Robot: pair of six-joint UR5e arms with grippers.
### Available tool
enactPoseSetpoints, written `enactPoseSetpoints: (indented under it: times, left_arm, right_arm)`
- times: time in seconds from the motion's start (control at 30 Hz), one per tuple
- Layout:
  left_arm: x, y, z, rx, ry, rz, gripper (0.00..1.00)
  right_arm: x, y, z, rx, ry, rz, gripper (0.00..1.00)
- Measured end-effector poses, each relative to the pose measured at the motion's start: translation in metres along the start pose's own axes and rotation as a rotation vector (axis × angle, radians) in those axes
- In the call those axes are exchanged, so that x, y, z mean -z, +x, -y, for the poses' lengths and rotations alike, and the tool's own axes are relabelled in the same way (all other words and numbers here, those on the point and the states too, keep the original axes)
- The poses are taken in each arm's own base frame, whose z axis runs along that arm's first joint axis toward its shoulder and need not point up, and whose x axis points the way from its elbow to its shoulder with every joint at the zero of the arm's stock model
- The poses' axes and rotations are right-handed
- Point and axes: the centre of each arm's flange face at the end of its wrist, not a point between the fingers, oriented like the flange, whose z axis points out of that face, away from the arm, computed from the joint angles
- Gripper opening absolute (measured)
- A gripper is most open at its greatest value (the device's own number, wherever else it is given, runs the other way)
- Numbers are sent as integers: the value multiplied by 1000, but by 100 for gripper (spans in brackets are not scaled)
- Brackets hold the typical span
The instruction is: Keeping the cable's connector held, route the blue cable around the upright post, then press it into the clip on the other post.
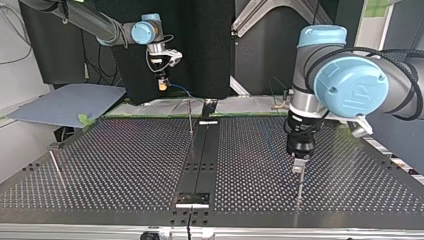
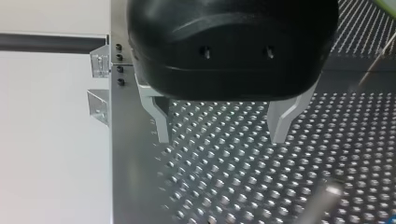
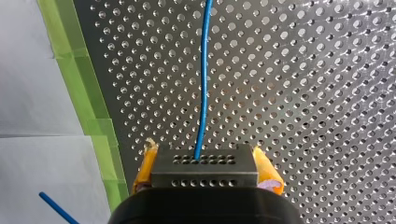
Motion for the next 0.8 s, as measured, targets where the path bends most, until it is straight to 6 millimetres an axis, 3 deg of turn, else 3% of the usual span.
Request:
enactPoseSetpoints:
  times: [0.17,0.43,0.8]
  left_arm:
    - [-13,-2,23,-49,-2,21,98]
    - [-33,17,63,-80,11,28,98]
    - [-68,61,78,-144,-53,-53,98]
  right_arm:
    - [-1,0,-1,0,-2,-2,0]
    - [-1,1,-2,0,-3,-6,0]
    - [-1,1,-2,0,-3,-8,0]
